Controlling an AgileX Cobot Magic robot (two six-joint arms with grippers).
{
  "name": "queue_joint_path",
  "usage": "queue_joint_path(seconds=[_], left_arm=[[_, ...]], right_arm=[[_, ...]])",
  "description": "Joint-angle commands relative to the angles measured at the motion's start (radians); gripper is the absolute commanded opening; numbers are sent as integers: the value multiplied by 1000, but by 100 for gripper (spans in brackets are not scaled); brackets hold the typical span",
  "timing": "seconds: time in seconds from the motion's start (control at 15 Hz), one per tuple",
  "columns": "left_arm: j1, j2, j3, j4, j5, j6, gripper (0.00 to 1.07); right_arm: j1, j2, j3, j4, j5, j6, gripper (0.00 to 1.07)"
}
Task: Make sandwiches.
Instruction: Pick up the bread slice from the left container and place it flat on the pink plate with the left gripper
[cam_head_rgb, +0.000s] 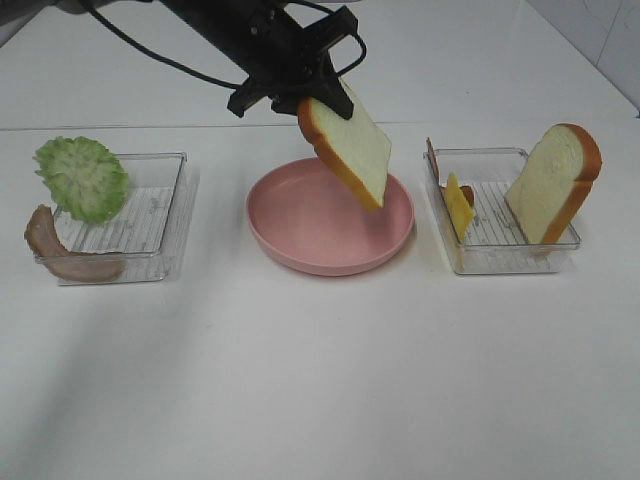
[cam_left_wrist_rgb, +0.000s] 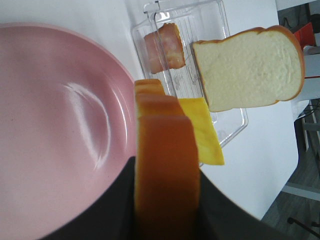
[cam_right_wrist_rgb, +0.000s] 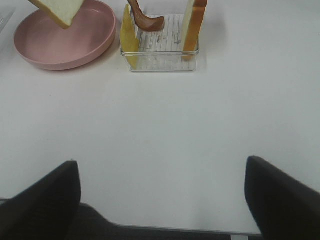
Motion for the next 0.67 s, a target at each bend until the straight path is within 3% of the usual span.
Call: queue_joint_path(seconds=[0.07, 0.67], left_arm=[[-6, 37, -1, -39, -60, 21, 0], [-6, 133, -1, -34, -76, 10, 0]], right_arm=[[-7, -27, 3, 5, -3, -8, 87], [-7, -27, 3, 5, -3, -8, 87]])
